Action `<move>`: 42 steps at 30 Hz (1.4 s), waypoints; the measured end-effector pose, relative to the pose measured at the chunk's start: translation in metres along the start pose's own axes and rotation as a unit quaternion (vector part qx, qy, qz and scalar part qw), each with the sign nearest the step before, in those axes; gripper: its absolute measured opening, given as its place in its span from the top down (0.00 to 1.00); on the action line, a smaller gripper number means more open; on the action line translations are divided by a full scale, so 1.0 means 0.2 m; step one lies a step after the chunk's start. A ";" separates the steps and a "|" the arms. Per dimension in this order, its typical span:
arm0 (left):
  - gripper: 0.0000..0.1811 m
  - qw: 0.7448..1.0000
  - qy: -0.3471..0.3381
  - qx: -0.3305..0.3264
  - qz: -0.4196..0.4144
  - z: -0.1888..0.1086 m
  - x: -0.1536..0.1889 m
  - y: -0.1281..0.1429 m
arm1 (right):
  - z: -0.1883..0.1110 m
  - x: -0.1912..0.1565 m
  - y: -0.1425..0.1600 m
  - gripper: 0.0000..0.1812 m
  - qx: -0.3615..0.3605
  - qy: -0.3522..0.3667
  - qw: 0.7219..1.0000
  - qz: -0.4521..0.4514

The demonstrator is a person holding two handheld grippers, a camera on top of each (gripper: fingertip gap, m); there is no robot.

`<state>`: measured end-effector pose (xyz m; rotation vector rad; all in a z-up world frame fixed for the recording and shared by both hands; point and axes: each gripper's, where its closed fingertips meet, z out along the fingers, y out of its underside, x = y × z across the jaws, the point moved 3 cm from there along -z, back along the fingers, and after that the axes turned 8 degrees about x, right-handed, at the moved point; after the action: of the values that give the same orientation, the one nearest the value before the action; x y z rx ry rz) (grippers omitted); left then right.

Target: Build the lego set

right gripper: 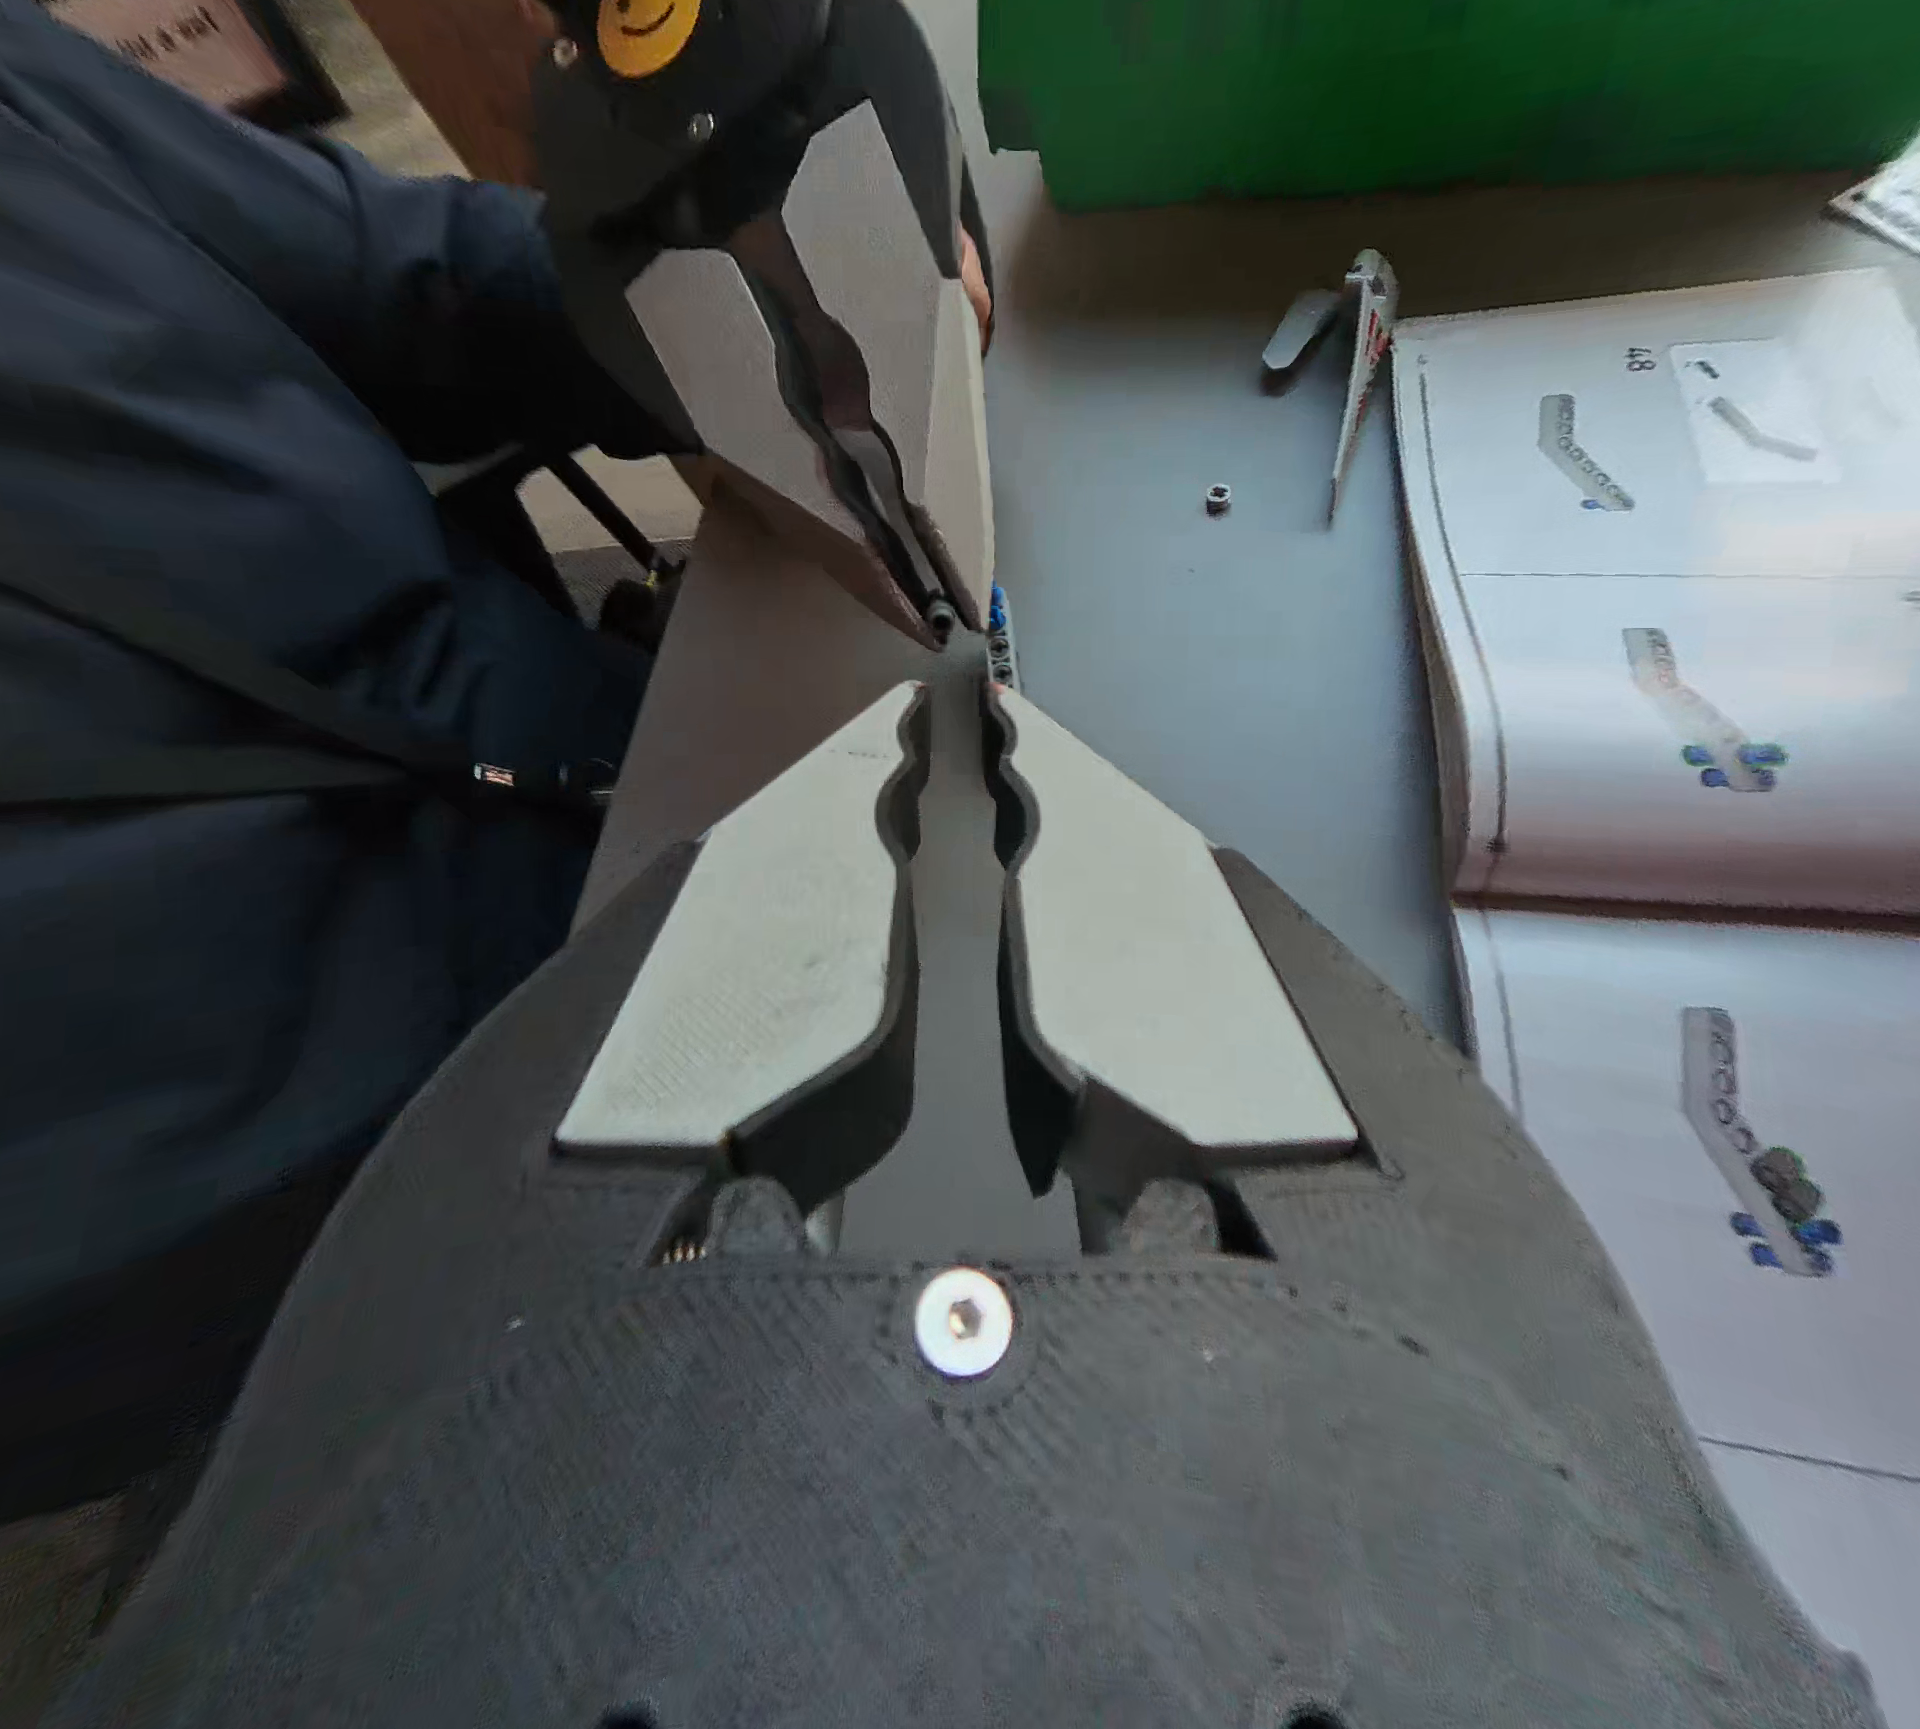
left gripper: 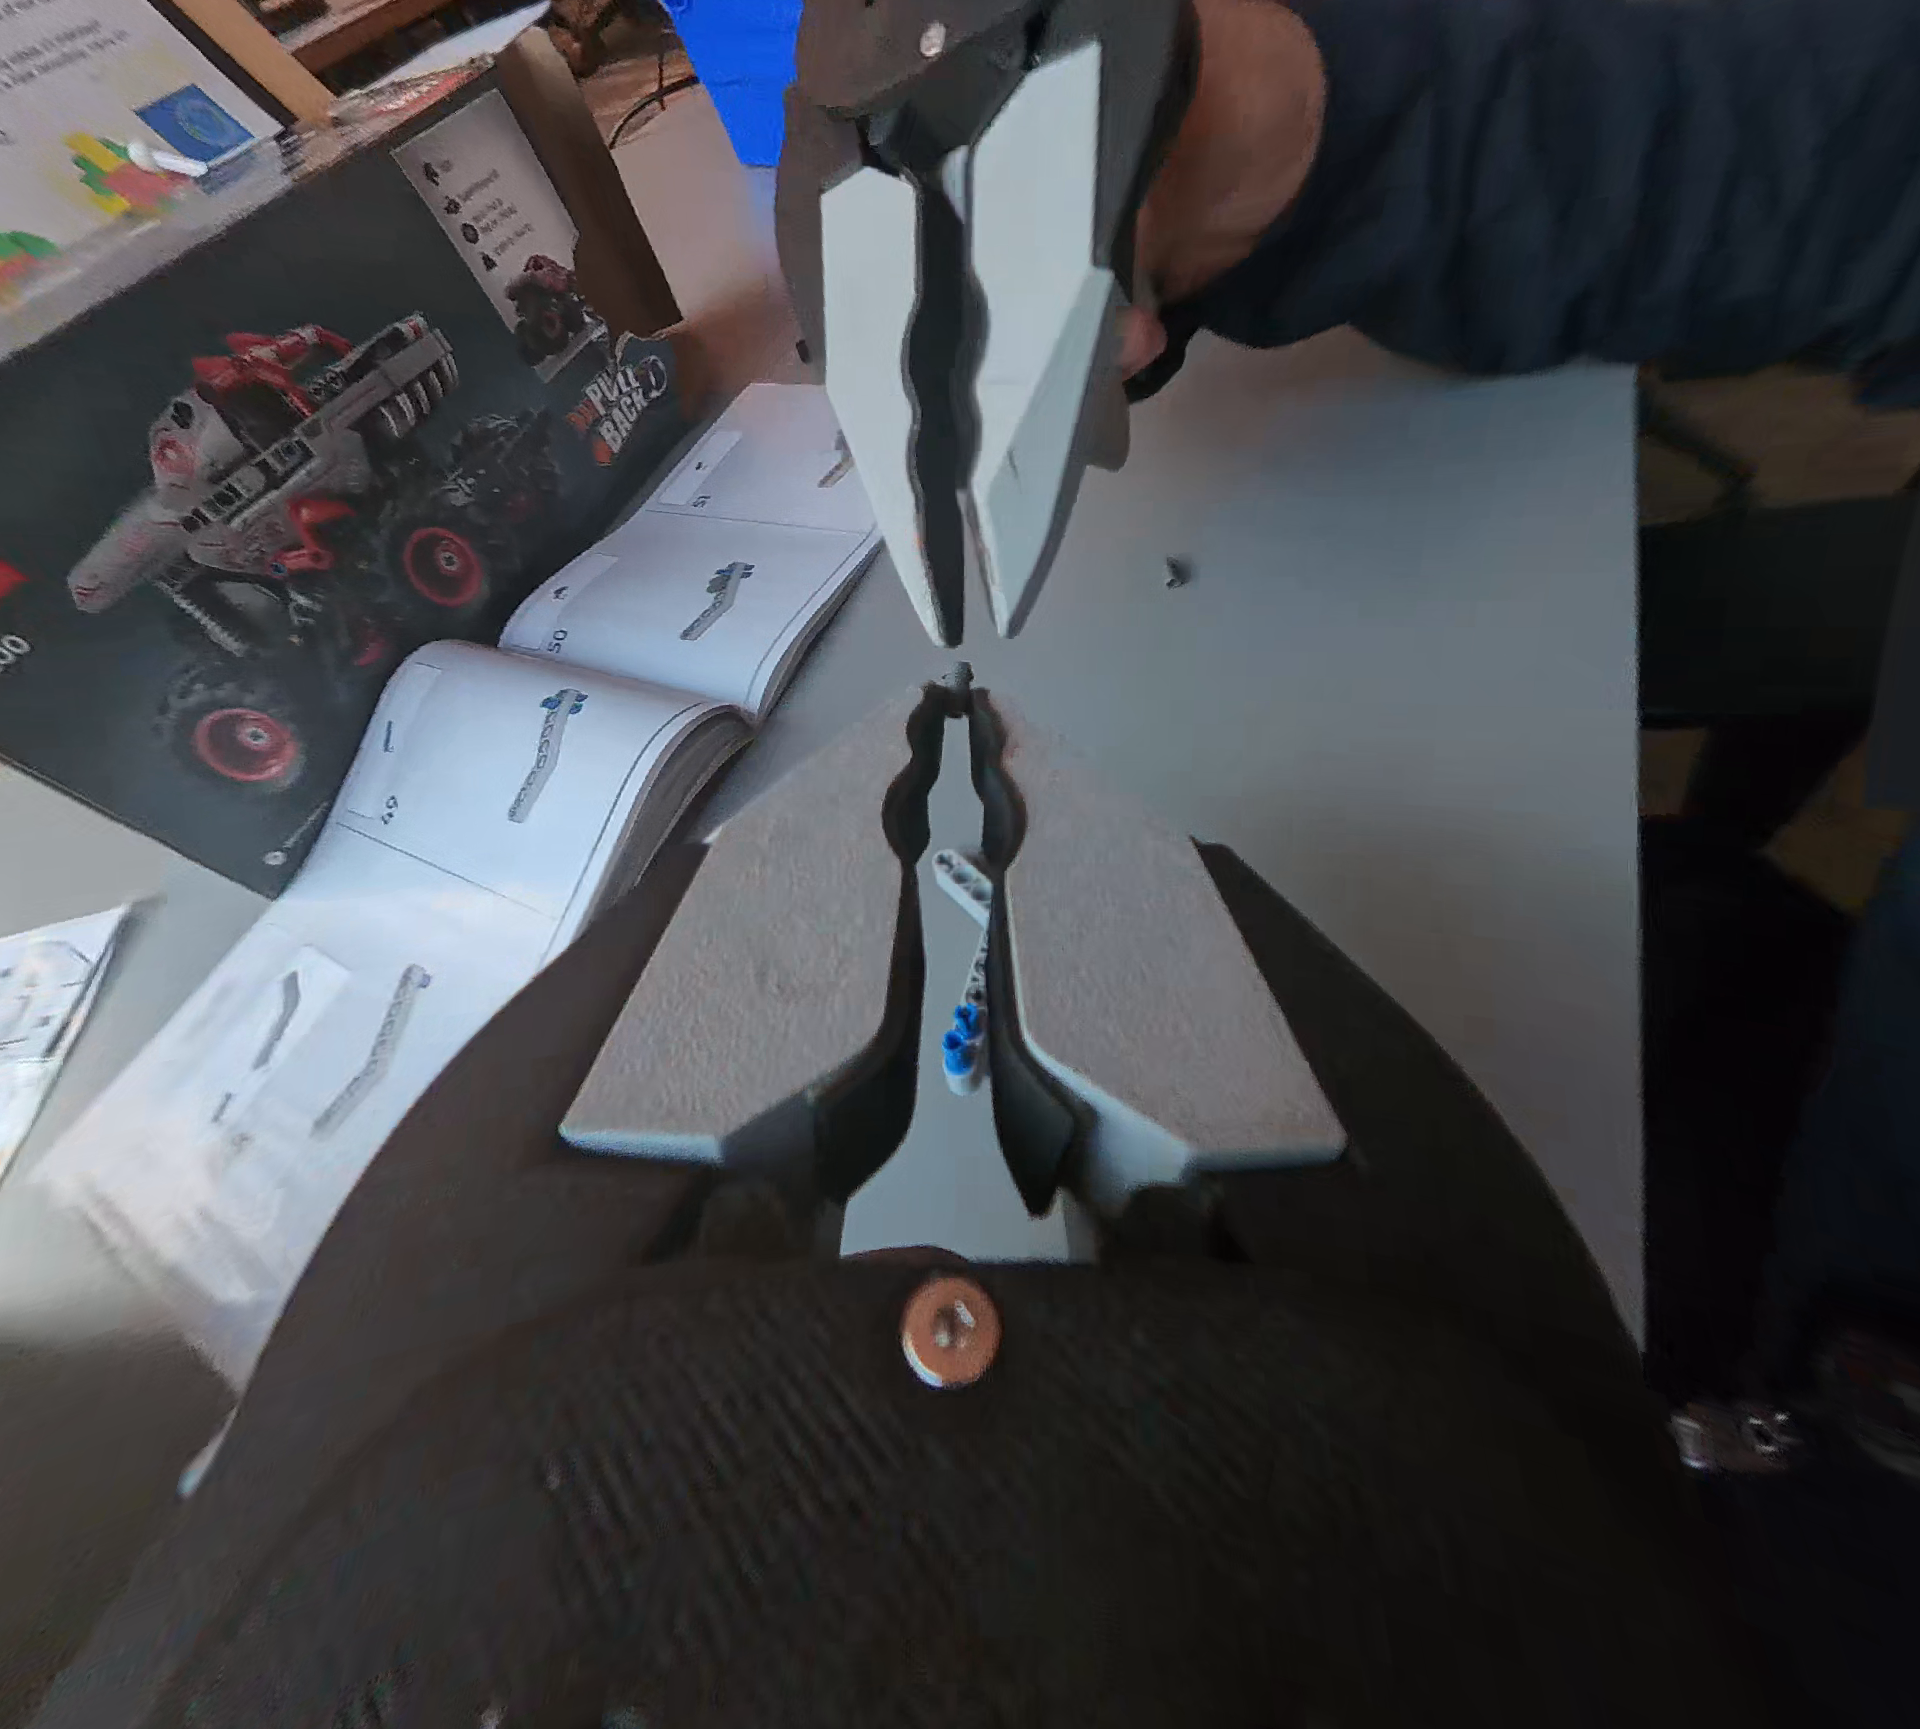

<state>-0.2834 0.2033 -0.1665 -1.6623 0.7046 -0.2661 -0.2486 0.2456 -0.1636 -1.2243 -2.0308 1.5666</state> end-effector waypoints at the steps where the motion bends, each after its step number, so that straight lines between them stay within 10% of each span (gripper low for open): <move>1: 1.00 1.000 0.002 0.006 -0.009 -0.01 -0.01 -0.01 | 0.01 0.00 0.00 0.97 -0.004 0.011 1.000 -0.012; 9: 1.00 0.995 0.064 0.033 -0.074 -0.01 0.05 -0.01 | 0.01 -0.10 -0.05 0.94 0.028 -0.036 0.997 -0.064; 17: 0.99 0.924 0.249 0.066 -0.282 -0.07 0.11 -0.07 | 0.01 -0.22 -0.05 0.97 0.004 0.018 0.963 -0.268; 42: 1.00 0.869 0.350 0.031 -0.348 -0.06 0.23 -0.03 | 0.07 -0.33 0.01 1.00 -0.022 0.004 0.934 -0.356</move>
<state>-0.2530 0.1671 -0.1671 -1.6970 0.5683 -1.4499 -0.2178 0.1867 -0.1534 -0.3963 -2.1559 1.1505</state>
